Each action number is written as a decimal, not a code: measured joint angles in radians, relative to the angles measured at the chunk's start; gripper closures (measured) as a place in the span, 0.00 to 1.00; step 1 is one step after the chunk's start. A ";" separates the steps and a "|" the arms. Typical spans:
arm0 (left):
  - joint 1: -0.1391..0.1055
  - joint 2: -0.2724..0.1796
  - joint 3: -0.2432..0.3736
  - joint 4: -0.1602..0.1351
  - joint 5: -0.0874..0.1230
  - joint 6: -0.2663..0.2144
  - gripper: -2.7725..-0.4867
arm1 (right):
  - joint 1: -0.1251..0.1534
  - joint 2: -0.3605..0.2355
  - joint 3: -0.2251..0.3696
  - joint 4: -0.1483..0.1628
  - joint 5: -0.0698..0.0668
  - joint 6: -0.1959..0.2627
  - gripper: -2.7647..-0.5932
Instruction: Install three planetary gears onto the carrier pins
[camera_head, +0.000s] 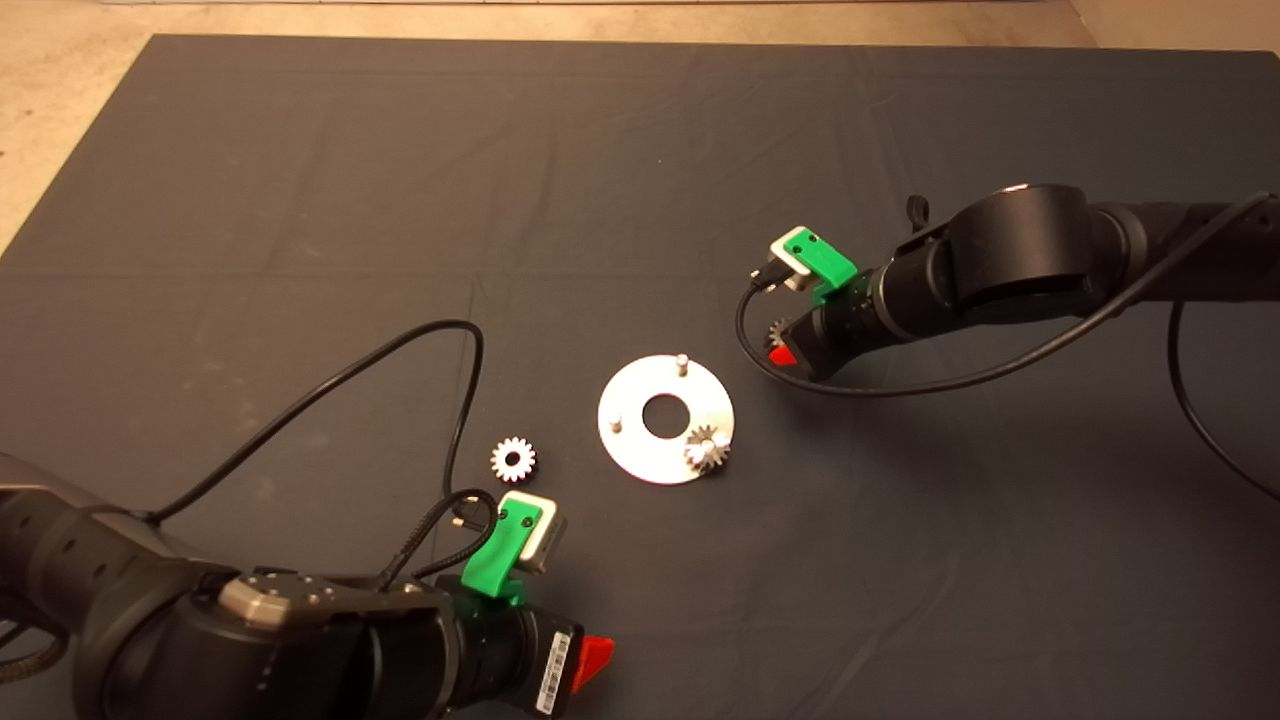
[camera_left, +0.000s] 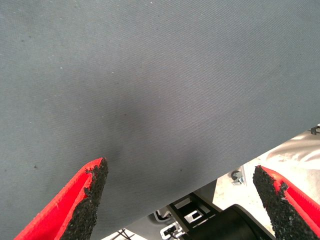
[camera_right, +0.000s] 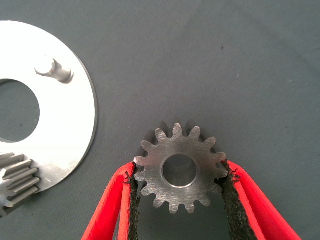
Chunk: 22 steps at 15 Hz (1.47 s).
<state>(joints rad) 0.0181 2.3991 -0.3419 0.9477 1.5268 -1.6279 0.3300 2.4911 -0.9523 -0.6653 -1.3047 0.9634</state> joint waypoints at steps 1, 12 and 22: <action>0.000 0.001 0.000 0.000 0.000 0.000 0.31 | 0.005 0.015 0.000 0.001 0.001 0.003 0.85; -0.013 0.003 0.000 0.000 -0.001 0.002 0.31 | 0.072 0.160 -0.031 0.113 0.004 0.017 0.85; -0.019 0.003 0.000 0.000 0.000 0.002 0.31 | 0.071 0.237 -0.094 0.143 -0.003 0.013 0.85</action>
<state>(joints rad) -0.0009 2.4019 -0.3419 0.9477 1.5268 -1.6258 0.4006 2.7277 -1.0468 -0.5228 -1.3079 0.9764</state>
